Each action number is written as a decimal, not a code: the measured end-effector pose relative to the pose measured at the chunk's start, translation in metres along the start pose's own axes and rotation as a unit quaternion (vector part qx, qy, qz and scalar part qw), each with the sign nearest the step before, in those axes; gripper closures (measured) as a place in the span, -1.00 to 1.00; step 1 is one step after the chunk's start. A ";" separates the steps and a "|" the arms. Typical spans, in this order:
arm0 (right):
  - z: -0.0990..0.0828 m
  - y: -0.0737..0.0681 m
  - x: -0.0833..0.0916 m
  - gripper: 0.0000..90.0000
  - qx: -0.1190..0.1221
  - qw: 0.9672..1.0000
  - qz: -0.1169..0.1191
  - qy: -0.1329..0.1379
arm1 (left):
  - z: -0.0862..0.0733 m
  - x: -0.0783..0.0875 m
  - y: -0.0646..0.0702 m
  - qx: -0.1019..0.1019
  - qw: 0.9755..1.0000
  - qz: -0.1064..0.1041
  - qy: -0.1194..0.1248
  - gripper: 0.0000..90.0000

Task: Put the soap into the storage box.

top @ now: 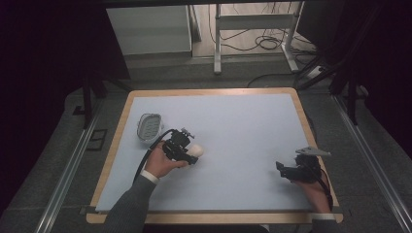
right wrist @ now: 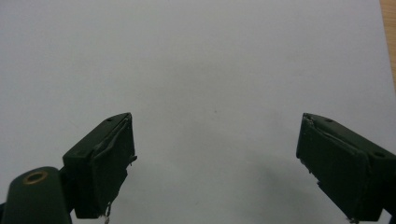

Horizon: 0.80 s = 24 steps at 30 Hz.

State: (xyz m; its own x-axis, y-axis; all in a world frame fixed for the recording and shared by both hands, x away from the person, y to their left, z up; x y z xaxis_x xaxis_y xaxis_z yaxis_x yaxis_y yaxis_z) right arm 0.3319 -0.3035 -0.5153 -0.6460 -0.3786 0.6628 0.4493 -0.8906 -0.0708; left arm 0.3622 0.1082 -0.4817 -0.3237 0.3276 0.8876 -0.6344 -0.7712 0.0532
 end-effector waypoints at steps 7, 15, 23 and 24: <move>0.000 0.001 -0.001 -0.74 -0.001 1.000 0.000 -0.001 | -0.002 0.003 -0.010 0.010 1.000 0.002 0.002 0.10; 0.000 0.000 -0.001 -0.74 -0.001 1.000 0.001 -0.001 | -0.002 0.006 -0.017 0.018 1.000 0.015 0.002 0.10; 0.000 0.001 0.000 -0.74 -0.001 1.000 0.001 0.001 | 0.000 0.013 -0.026 0.028 0.999 0.021 0.014 0.10; 0.000 0.001 0.000 -0.74 -0.002 1.000 0.001 0.000 | 0.000 0.014 -0.026 0.029 0.999 0.024 0.013 0.10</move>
State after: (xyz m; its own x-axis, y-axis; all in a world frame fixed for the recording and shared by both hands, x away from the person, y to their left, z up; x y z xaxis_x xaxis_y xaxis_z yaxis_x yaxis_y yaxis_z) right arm 0.3324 -0.3045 -0.5154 -0.6456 -0.3806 0.6621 0.4486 -0.8906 -0.0746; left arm 0.3743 0.1333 -0.4706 -0.3717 0.3040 0.8772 -0.5758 -0.8167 0.0390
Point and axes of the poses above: each handheld gripper's, and its own axes: x roughly backward along the jaws, z roughly out of its top, y roughly to its right, the point moved 1 cm from there along -x, roughly forward along the jaws, and after that the axes turned 6 degrees about z, right-handed, at the moved point
